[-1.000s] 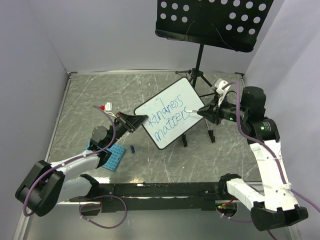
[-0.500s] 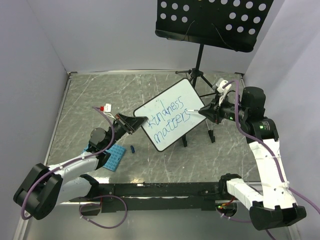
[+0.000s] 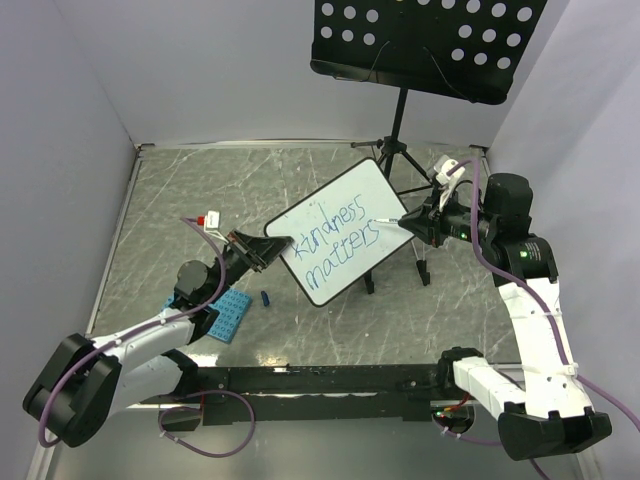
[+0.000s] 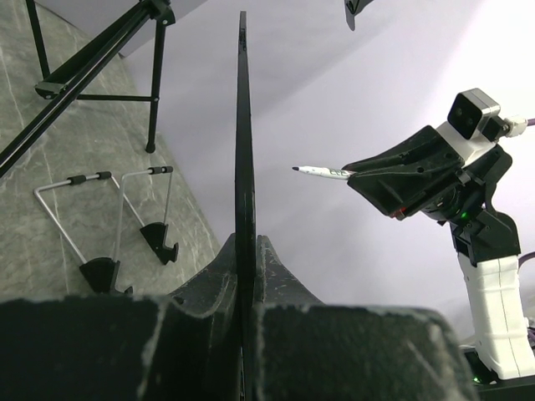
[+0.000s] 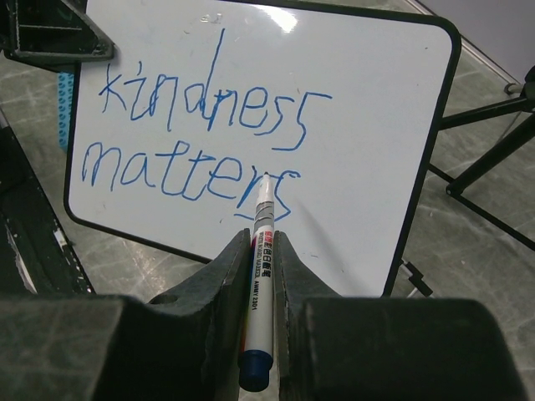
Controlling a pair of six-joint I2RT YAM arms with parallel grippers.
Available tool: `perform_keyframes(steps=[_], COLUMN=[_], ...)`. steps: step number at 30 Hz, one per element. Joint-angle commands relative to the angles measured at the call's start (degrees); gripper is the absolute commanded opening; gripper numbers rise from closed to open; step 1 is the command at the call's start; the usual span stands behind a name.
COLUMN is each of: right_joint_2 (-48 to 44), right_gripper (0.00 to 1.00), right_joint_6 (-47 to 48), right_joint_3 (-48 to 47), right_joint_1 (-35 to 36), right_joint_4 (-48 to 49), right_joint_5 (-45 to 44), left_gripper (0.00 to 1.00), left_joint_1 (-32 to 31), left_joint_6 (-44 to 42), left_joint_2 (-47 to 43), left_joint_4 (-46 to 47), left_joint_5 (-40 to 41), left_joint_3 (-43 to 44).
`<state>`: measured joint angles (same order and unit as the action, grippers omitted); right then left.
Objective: Write a sentence on the whiteboard
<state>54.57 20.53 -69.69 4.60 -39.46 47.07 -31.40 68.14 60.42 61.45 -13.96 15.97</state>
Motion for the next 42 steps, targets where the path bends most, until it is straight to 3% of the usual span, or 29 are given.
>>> perform_keyframes(steps=[1, 42], right_joint_2=[0.01, 0.72], right_gripper=[0.0, 0.0], right_joint_6=[-0.41, 5.83], right_joint_3=[0.26, -2.91], right_joint_1=[-0.56, -0.91], right_joint_4=[1.85, -2.72], right_joint_5=[1.01, 1.71], left_gripper=[0.01, 0.01], left_joint_1=[0.46, 3.8], left_joint_6=[0.68, 0.06], left_joint_2=[-3.03, -6.11], left_joint_4=[9.39, 7.02], left_joint_5=[-0.28, -7.93], left_joint_3=[0.47, 0.47])
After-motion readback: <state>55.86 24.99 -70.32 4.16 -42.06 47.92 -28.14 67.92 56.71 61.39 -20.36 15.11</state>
